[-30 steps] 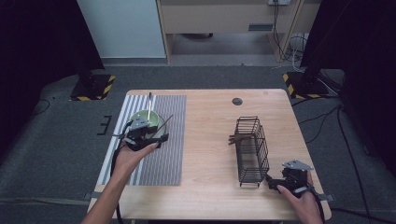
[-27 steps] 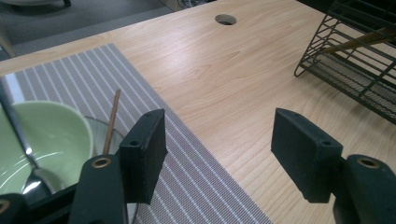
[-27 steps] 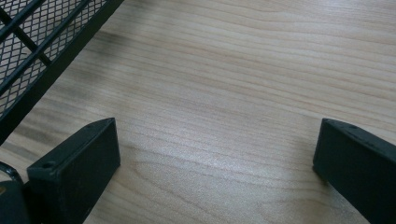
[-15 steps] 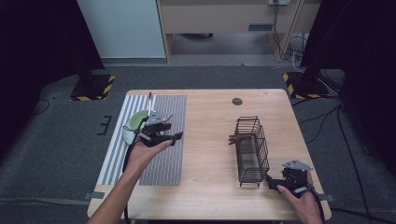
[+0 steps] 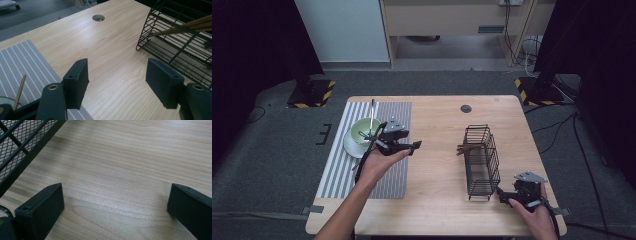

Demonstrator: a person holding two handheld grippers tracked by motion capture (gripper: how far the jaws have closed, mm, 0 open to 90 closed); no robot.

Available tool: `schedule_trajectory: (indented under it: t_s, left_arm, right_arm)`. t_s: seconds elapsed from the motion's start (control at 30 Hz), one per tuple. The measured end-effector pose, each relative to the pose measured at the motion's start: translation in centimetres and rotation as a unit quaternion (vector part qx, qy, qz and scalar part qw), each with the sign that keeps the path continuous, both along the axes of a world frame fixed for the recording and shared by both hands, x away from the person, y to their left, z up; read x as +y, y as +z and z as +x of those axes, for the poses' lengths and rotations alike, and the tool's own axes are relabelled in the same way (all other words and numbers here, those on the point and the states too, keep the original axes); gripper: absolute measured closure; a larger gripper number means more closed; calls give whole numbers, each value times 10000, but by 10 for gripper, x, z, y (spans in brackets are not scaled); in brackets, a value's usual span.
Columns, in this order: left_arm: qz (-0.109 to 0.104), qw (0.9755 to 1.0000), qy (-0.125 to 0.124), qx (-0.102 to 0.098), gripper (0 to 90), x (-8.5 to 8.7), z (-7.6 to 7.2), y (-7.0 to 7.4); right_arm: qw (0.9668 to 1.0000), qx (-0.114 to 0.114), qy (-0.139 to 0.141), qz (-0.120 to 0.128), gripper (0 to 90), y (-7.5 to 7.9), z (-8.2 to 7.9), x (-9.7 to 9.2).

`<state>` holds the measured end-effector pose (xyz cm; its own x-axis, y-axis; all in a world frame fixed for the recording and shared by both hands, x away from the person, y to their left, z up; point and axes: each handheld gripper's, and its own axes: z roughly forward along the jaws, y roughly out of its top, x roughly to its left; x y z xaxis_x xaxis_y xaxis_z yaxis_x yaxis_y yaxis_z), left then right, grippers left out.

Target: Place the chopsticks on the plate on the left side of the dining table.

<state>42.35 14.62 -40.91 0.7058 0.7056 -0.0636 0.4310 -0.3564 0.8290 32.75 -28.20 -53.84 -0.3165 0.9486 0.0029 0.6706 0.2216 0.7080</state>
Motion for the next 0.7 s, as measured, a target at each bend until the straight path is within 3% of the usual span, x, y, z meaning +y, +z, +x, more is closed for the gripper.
schedule_trajectory:
  t_s: [0.7]
  left_arm:
    - [-49,9990,-412,-150,336,-39,-8,16]
  right_arm:
    - [10000,0,0,-1,10,0,0,0]
